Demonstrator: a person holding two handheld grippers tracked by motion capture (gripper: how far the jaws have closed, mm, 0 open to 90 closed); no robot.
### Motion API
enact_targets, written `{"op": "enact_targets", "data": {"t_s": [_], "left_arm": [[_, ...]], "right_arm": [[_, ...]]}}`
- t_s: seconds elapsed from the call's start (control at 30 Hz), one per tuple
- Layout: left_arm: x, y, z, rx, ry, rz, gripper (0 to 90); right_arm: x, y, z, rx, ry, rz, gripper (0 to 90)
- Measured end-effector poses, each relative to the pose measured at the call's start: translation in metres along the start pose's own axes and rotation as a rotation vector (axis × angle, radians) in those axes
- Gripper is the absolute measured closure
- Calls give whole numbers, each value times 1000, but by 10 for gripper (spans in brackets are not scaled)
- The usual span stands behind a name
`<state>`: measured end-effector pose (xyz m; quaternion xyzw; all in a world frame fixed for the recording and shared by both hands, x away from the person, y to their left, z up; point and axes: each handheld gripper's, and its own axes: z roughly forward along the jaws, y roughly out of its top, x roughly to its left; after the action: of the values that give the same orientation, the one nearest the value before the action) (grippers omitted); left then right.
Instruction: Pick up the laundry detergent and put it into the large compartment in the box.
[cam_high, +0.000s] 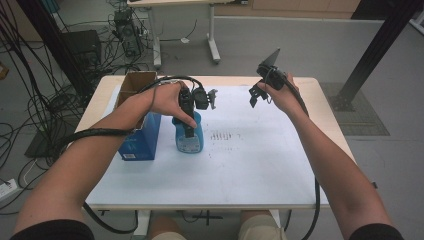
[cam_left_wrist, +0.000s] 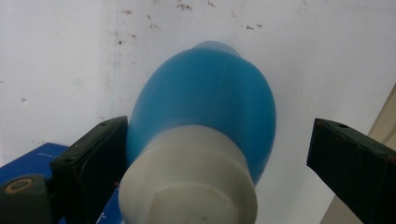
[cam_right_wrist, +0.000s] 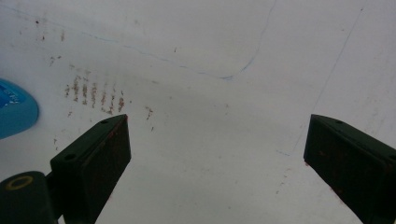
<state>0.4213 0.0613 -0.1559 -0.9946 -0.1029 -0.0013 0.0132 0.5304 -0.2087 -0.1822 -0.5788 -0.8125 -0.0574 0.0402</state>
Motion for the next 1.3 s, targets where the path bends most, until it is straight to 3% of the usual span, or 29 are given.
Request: {"op": "enact_targets", "data": {"t_s": [1.3], "left_arm": [[0, -1, 2, 0, 1, 8, 72]], "right_arm": [[-1, -1, -2, -1, 0, -1, 71]]}}
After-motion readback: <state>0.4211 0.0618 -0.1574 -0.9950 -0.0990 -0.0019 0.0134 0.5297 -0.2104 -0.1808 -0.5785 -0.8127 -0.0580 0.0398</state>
